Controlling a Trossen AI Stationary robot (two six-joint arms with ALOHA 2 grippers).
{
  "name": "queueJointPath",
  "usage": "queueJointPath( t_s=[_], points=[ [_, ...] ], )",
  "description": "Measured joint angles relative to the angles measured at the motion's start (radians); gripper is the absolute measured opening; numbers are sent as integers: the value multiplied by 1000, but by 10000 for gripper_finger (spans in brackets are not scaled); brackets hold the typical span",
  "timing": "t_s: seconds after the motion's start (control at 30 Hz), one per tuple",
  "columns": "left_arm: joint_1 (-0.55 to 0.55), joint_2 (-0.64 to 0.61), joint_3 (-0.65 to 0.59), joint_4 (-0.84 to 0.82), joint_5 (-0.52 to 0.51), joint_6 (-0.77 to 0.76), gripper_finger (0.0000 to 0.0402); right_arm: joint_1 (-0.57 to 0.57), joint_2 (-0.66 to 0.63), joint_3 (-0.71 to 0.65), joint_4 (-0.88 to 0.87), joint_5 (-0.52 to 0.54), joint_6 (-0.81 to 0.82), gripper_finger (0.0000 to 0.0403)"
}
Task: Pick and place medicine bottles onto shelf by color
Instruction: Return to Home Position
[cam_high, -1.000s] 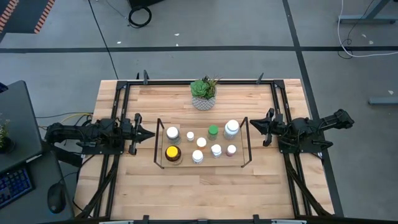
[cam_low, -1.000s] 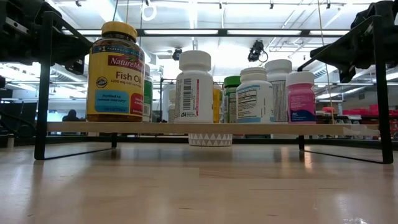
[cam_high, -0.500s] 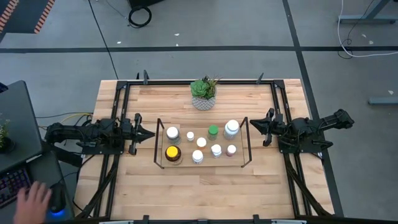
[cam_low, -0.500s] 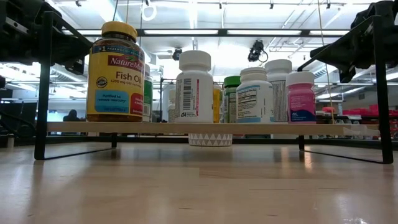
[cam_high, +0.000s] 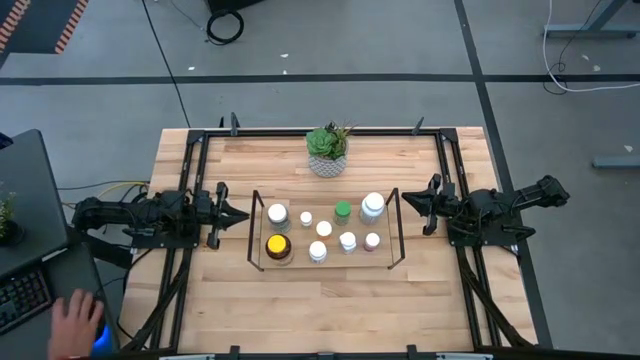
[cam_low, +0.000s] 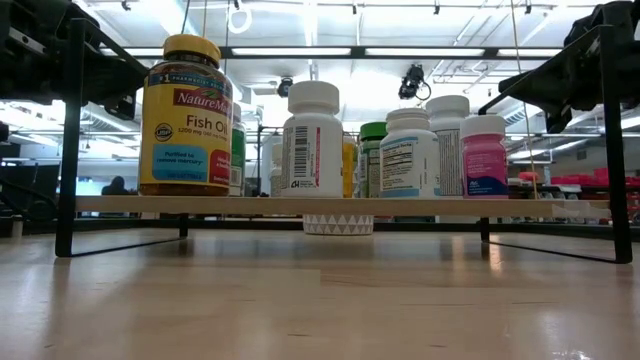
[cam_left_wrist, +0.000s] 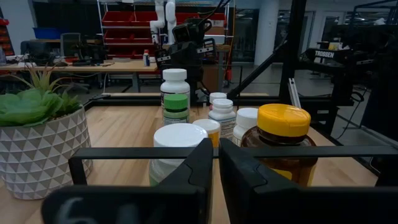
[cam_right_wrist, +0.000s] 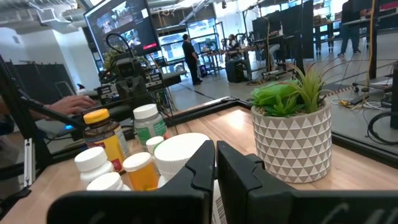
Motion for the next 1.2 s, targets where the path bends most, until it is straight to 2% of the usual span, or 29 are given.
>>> queueJointPath(
  t_s=[0.3, 0.63, 0.97, 1.2],
  points=[
    [0, 0, 0, 0, 0, 0, 24, 0, 0, 0, 0, 0, 0, 23],
    [0, 0, 0, 0, 0, 0, 36, 0, 0, 0, 0, 0, 0, 23],
    [0, 0, 0, 0, 0, 0, 23, 0, 0, 0, 0, 0, 0, 23],
    [0, 0, 0, 0, 0, 0, 34, 0, 0, 0, 0, 0, 0, 23]
  ],
)
